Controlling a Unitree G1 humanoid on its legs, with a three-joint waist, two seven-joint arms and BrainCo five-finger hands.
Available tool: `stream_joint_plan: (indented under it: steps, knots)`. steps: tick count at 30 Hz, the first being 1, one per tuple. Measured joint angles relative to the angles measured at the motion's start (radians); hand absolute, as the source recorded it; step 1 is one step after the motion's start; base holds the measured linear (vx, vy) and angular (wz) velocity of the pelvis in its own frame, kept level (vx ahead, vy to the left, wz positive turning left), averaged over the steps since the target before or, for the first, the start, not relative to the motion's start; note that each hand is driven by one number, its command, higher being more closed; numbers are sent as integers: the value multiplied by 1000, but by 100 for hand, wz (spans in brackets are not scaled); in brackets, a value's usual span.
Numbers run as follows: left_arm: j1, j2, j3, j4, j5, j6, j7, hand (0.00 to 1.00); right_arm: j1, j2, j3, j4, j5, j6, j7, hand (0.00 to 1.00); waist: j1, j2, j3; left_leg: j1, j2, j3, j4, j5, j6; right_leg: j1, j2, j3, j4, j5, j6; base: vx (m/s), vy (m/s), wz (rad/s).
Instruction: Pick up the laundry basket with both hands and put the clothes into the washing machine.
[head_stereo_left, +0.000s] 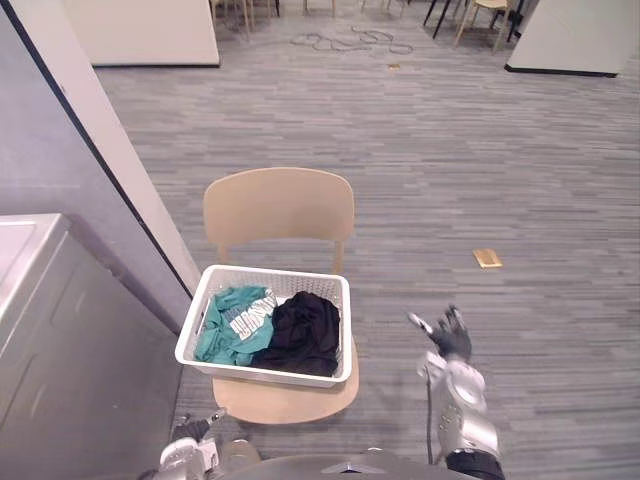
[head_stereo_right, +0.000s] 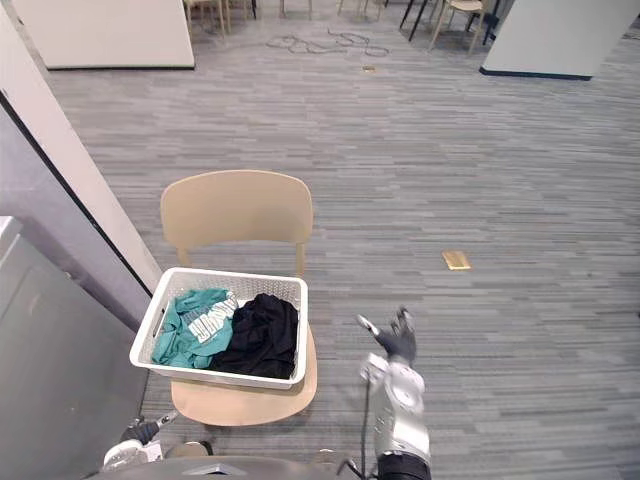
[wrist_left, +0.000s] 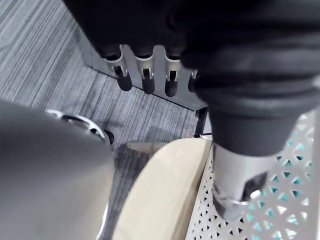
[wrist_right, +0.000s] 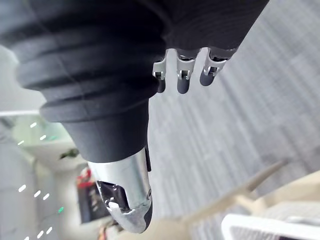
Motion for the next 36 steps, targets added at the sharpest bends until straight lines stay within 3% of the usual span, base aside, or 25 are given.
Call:
stream_joint_plan:
  steps: [3,8,11,15,16,22,28,36]
  knots:
    - [-6,18,-56,2,51,-4,-1,0,-48,-26,129,-25,-51,-18,36,0,10,0,4,34,-27,5,-30,-1,5,29,-18,2,-29,12,7,52,83,-4]
    - [-25,31,-88,1,79,-9,-7,0,-224,-186,400,9,-197,-19,118,0,32,13,31,-1,-34,-8,-64,29,15,-11,-16,-11,-26,21,12,-39,-5,8]
    - [-66,48,-117,-2,106,-11,-18,0,-377,-275,510,78,-260,-21,146,0,58,11,90,-60,-27,-43,-60,52,16,-48,-7,-36,-20,32,6,-104,-19,34]
    - [-112,92,-138,-10,125,-9,-18,0,-600,-357,687,192,-309,-26,163,0,84,-25,188,-157,-19,-105,-22,72,21,-91,1,-91,-6,39,-2,-102,-6,38]
    - [-123,101,-152,-11,124,-9,-10,0,-681,-384,756,224,-314,-26,164,0,106,-32,218,-189,-18,-118,-3,72,21,-110,0,-104,6,40,-3,-66,16,27]
    - [-146,104,-162,-31,96,-21,26,0,-906,-436,979,283,-409,-49,203,0,157,-36,283,-277,-20,-172,48,73,23,-147,-2,-148,28,41,-5,-56,25,24]
    - [-168,116,-163,-30,44,-23,59,0,-1024,-489,1071,363,-531,-59,204,0,180,-43,332,-333,-18,-195,66,81,30,-182,1,-167,37,44,-10,-64,20,10]
    - [-199,115,-176,-31,-25,-24,99,0,-1096,-485,1089,493,-626,-51,184,0,203,-42,357,-401,-6,-218,87,88,29,-225,14,-188,37,50,-18,-24,7,4]
